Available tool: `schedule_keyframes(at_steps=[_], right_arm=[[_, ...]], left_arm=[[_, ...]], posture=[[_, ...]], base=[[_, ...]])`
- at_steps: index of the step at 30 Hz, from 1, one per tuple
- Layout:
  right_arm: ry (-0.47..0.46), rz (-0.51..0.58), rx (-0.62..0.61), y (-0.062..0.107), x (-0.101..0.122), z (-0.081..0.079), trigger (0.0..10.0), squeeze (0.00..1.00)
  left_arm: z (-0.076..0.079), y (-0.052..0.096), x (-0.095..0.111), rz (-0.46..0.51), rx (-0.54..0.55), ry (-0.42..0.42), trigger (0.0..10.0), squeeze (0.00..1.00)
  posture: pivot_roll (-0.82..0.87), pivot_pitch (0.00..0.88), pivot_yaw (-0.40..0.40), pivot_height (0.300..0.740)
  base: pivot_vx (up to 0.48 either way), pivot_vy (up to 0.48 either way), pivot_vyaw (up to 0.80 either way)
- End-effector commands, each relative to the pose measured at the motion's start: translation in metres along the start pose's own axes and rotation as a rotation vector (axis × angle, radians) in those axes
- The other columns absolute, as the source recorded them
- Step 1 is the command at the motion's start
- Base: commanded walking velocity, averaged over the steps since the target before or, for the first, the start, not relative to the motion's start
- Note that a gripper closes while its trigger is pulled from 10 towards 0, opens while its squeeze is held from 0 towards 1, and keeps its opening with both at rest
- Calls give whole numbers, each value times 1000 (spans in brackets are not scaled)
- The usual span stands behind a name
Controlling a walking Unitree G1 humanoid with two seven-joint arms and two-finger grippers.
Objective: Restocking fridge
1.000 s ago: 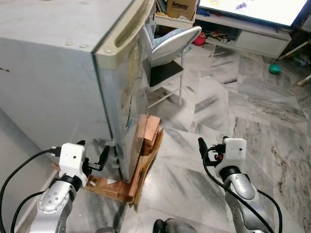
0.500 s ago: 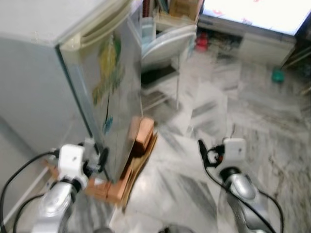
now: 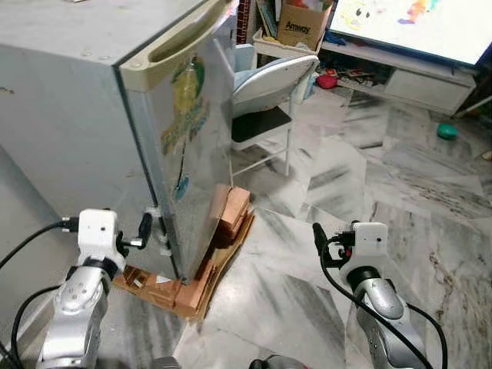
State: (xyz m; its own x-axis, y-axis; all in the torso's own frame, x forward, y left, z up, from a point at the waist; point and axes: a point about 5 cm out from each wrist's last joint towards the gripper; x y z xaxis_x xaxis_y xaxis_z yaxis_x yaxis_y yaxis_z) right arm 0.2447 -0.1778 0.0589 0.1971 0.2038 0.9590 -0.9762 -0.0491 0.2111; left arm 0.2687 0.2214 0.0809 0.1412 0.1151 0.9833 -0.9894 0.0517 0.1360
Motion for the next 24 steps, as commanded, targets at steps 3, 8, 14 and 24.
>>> schedule_keyframes(at_steps=[3,8,14,24], right_arm=[[19,4,-12,3,3,6,10000,0],[29,-15,-20,6,1,10,10000,0],[39,-61,2,13,-6,11,10000,0],[82,-141,7,21,-20,17,10000,0]], left_arm=[[8,-11,2,-13,-78,9,10000,0],[20,-23,5,-28,-162,17,10000,0],[20,-35,6,-15,-148,19,10000,0],[40,-44,8,-35,-278,18,10000,0]], posture=[[19,84,-72,740],[7,92,-68,740],[-7,99,-64,740],[-9,95,-66,740]], base=[[0,0,0],[0,0,0],[0,0,0],[0,0,0]])
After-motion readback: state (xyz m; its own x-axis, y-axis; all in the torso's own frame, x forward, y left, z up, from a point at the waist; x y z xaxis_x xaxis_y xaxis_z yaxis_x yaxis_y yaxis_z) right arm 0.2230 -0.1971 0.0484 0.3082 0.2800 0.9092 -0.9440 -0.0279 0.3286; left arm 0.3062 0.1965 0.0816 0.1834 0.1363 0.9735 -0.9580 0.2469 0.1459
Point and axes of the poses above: a point about 5 cm out from each wrist's last joint towards the gripper, its own y axis pointing back from the gripper into the wrist, its own x axis along the axis of the wrist's last joint, z = x × y, and after that the axes turned 12 degrees about y, right-handed
